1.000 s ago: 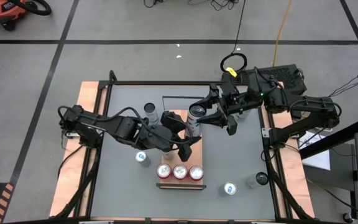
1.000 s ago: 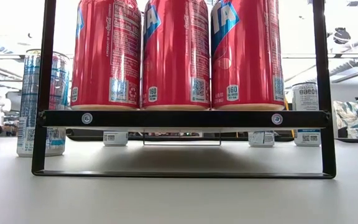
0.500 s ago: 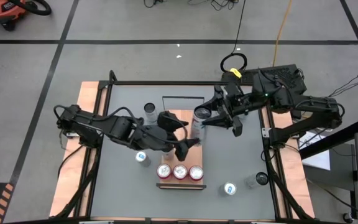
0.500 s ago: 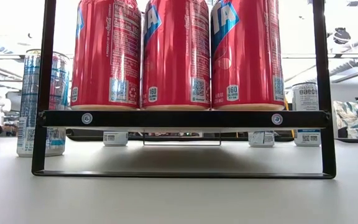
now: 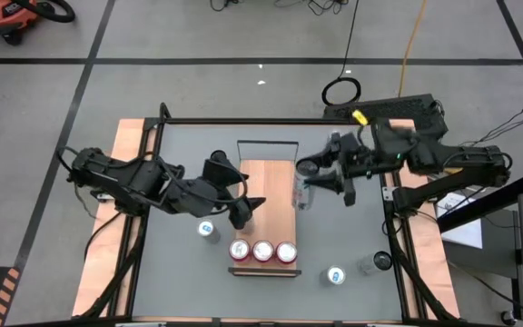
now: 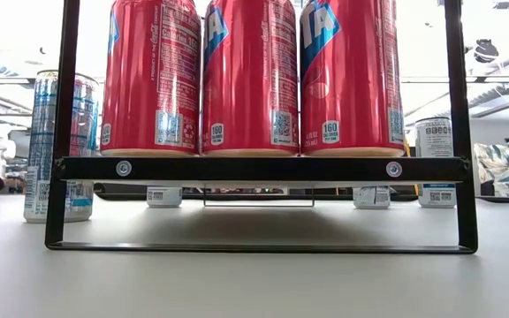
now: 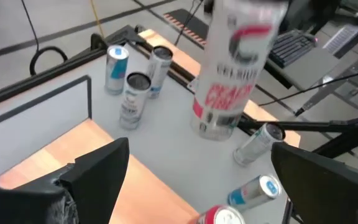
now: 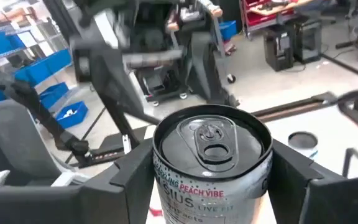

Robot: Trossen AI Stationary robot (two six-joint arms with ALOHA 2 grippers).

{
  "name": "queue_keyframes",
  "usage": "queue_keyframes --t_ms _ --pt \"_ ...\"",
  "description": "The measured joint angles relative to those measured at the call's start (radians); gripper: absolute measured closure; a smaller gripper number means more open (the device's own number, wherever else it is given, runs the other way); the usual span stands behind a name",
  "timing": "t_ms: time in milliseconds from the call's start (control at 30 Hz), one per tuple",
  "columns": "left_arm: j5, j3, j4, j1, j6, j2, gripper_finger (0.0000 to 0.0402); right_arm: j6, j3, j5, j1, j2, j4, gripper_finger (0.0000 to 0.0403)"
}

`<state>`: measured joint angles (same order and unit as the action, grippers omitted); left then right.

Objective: Sort soda cans
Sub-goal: Put the top white pink soda can on the shelf and align it with the other white pink soda can

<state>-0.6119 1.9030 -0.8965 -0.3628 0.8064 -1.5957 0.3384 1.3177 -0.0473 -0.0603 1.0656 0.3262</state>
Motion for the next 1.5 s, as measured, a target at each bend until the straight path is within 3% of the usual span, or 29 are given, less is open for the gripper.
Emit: queue_keyframes --t_ms 267,533,667,1000,1500 --pt "0.004 0.000 -0.058 -0.034 0.027 0.042 0.0004 0.039 -0.268 0.205 -0.130 -0.023 -0.325 0.0195" --pt "0.008 0.000 -0.096 -0.059 0.026 0.050 0.0004 0.024 -0.389 0.234 -0.150 0.050 -0.425 0.0195" --pt "0.008 0.000 -0.096 -0.067 0.027 0.050 0.0004 0.041 -0.403 0.243 -0.150 0.113 -0.489 0.0195" --pt "0.005 -0.001 -0.099 -0.083 0.052 0.049 0.0004 0.016 -0.404 0.416 -0.180 0.295 -0.641 0.0195" --pt "0.008 -0.001 -0.125 -0.083 0.052 0.048 0.0004 0.080 -0.404 0.489 -0.248 0.455 -0.726 0.0195"
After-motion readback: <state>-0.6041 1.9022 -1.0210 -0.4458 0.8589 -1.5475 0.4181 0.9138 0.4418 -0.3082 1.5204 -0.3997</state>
